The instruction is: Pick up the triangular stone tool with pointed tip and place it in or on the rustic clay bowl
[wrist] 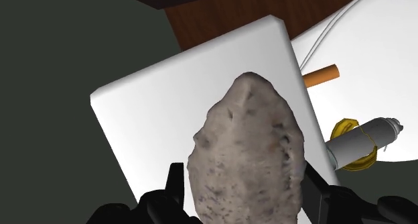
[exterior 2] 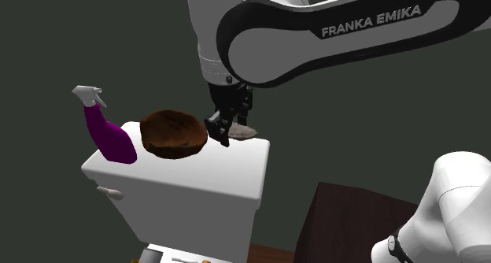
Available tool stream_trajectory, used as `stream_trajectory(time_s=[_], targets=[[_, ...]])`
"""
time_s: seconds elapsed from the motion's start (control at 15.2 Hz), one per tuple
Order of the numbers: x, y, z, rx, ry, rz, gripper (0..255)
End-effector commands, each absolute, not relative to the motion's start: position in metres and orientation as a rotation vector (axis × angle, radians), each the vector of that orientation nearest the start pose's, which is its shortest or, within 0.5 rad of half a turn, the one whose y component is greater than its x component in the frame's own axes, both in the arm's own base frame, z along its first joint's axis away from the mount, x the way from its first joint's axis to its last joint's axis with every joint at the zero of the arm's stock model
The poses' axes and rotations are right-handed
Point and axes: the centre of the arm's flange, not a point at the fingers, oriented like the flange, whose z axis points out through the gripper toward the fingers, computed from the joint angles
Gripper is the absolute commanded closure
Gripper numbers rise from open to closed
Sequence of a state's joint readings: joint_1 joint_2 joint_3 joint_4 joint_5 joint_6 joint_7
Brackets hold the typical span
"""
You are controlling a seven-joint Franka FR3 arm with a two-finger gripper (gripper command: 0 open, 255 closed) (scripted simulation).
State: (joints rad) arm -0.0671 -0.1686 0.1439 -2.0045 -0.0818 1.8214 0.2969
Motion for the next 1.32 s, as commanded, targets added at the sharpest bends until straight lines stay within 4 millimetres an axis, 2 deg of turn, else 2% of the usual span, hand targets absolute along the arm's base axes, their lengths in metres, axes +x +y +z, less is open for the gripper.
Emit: stream_trajectory(time_s=[0.0, 0.46, 1.25], targets=[[0.506, 0.036, 0.54, -3.229, 0.327, -0.004, 255], [0.506, 0.036, 0.574, -3.229, 0.327, -0.004, 255], [0.664, 0.045, 0.572, -3.229, 0.327, -0.004, 255]])
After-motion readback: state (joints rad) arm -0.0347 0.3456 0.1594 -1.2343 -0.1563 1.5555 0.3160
